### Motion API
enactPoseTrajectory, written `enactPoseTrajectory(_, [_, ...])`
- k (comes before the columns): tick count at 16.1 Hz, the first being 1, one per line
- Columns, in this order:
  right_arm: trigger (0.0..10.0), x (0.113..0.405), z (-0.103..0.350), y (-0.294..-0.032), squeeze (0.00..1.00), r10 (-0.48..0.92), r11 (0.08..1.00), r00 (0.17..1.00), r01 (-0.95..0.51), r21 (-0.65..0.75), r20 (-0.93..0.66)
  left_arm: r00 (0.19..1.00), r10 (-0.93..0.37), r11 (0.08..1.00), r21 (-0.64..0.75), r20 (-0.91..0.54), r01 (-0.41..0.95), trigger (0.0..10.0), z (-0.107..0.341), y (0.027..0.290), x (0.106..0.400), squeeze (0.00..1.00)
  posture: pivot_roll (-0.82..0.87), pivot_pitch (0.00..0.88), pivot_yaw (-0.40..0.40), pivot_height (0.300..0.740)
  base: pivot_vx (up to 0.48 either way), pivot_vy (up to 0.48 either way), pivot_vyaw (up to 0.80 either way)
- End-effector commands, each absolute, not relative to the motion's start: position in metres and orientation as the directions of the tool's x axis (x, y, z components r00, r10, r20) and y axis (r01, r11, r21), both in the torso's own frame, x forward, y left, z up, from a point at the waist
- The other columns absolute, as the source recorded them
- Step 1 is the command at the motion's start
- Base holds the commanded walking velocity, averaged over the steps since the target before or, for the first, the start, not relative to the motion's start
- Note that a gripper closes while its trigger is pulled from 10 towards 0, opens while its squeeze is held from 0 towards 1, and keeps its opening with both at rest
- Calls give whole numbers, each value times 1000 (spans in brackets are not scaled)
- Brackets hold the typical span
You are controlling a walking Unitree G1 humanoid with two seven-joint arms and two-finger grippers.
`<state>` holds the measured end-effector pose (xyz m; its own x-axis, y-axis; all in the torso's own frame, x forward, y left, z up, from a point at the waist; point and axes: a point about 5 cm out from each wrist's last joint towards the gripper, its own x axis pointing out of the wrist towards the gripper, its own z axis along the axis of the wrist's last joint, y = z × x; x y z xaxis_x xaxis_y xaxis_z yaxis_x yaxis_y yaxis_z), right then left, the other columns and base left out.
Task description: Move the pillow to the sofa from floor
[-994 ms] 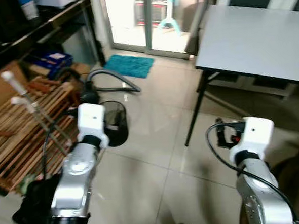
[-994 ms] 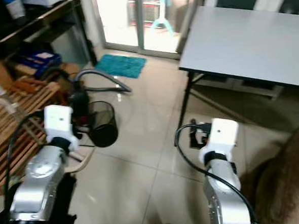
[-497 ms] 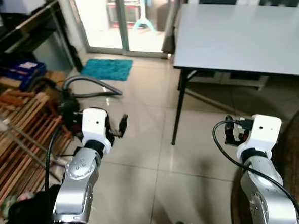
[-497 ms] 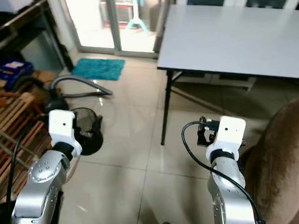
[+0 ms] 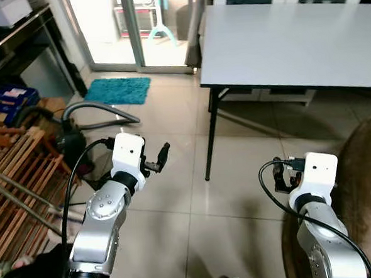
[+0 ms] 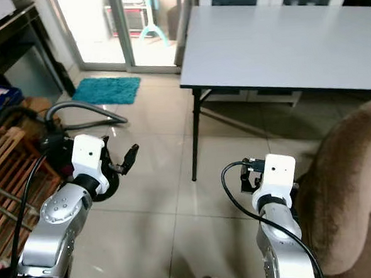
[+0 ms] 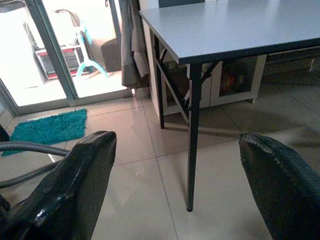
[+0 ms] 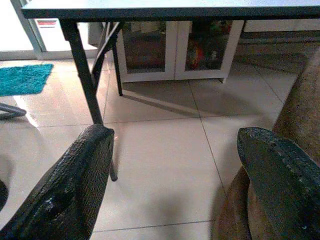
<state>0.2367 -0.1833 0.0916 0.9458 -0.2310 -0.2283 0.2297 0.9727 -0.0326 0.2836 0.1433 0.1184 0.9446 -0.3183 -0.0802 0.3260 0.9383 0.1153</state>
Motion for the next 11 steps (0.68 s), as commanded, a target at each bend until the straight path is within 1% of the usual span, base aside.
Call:
enactPoseTrajectory(1, [10000, 236, 94, -184, 0, -235, 972, 944, 233, -38, -230, 953, -291, 945, 131, -88, 301, 10000, 118, 148, 286, 0, -50, 0, 63, 740, 0, 0, -769])
enactPoseTrajectory(6, [10000, 238, 97, -184, 0, -234, 972, 948, 230, -47, -214, 957, -280, 953, 98, -77, 287, 10000, 120, 152, 287, 0, -51, 0, 67, 740, 0, 0, -776])
enactPoseTrajectory(11, [10000, 240, 98, -185, 0, -240, 971, 947, 232, -59, -212, 957, -284, 950, 116, -64, 290, 10000, 122, 150, 290, 0, -52, 0, 66, 740, 0, 0, -780])
